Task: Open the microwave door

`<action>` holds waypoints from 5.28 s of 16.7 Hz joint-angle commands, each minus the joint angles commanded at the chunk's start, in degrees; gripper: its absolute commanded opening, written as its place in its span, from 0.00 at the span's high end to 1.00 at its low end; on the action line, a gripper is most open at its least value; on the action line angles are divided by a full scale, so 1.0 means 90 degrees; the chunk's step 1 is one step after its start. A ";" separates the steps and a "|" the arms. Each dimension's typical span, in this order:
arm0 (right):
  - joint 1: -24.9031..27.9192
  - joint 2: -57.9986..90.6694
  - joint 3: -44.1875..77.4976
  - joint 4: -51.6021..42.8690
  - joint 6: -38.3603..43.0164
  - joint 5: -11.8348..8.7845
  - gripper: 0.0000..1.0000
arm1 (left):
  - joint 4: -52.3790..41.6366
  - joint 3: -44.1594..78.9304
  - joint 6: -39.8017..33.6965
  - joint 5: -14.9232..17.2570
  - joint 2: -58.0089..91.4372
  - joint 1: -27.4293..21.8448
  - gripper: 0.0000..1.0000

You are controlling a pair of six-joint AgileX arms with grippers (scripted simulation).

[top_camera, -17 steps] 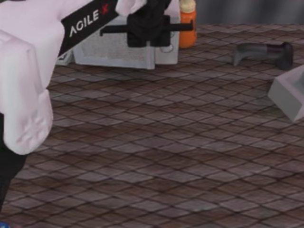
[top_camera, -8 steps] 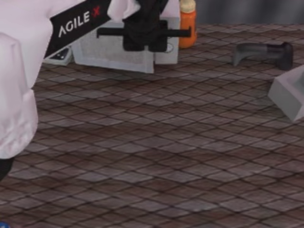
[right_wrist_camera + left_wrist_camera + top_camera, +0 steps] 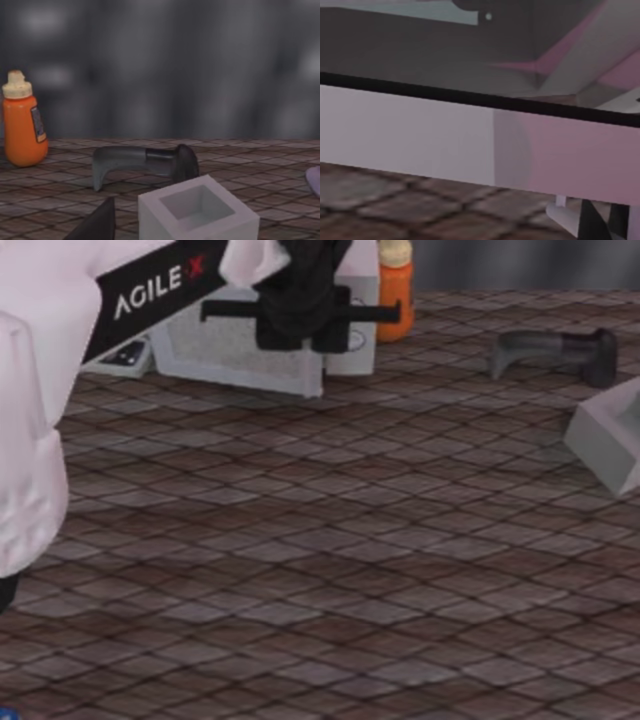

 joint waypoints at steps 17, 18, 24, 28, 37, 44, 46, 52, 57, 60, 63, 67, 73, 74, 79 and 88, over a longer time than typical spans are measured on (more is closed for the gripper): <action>0.0000 0.0000 0.0000 0.0000 0.0000 0.0000 0.00 | 0.0000 0.0000 0.0000 0.0000 0.0000 0.0000 1.00; 0.0000 0.0000 0.0000 0.0000 0.0000 0.0000 0.00 | 0.0000 0.0000 0.0000 0.0000 0.0000 0.0000 1.00; 0.0000 0.0000 0.0000 0.0000 0.0000 0.0000 0.00 | 0.0208 -0.0409 0.0226 0.0140 -0.0224 -0.0002 1.00; 0.0000 0.0000 0.0000 0.0000 0.0000 0.0000 0.00 | 0.0507 -0.0981 0.0596 0.0306 -0.0596 0.0074 1.00; 0.0000 0.0000 0.0000 0.0000 0.0000 0.0000 0.00 | 0.0529 -0.1022 0.0624 0.0319 -0.0623 0.0079 1.00; 0.0000 0.0000 0.0000 0.0000 0.0000 0.0000 0.00 | 0.0529 -0.1022 0.0624 0.0319 -0.0623 0.0079 1.00; 0.0000 0.0000 0.0000 0.0000 0.0000 0.0000 0.00 | 0.0529 -0.1022 0.0624 0.0319 -0.0623 0.0079 1.00; 0.0000 0.0000 0.0000 0.0000 0.0000 0.0000 0.00 | 0.0529 -0.1022 0.0624 0.0319 -0.0623 0.0079 1.00; 0.0000 0.0000 0.0000 0.0000 0.0000 0.0000 0.00 | 0.0648 -0.1269 0.0789 0.0444 -0.0754 0.0068 1.00; 0.0000 0.0000 0.0000 0.0000 0.0000 0.0000 0.00 | 0.0856 -0.1707 0.1138 0.0606 -0.1054 0.0159 1.00; 0.0000 0.0000 0.0000 0.0000 0.0000 0.0000 0.00 | 0.0932 -0.1866 0.1265 0.0667 -0.1164 0.0192 1.00; 0.0000 0.0000 0.0000 0.0000 0.0000 0.0000 0.00 | 0.0932 -0.1866 0.1265 0.0667 -0.1164 0.0192 1.00; 0.0000 0.0000 0.0000 0.0000 0.0000 0.0000 0.00 | 0.0932 -0.1866 0.1265 0.0667 -0.1164 0.0192 1.00; 0.0000 0.0000 0.0000 0.0000 0.0000 0.0000 0.00 | 0.0932 -0.1866 0.1265 0.0667 -0.1164 0.0192 1.00; 0.0000 0.0000 0.0000 0.0000 0.0000 0.0000 0.00 | 0.0932 -0.1866 0.1265 0.0667 -0.1164 0.0192 1.00; 0.0000 0.0000 0.0000 0.0000 0.0000 0.0000 0.00 | 0.0943 -0.1908 0.1255 0.0722 -0.1152 0.0148 1.00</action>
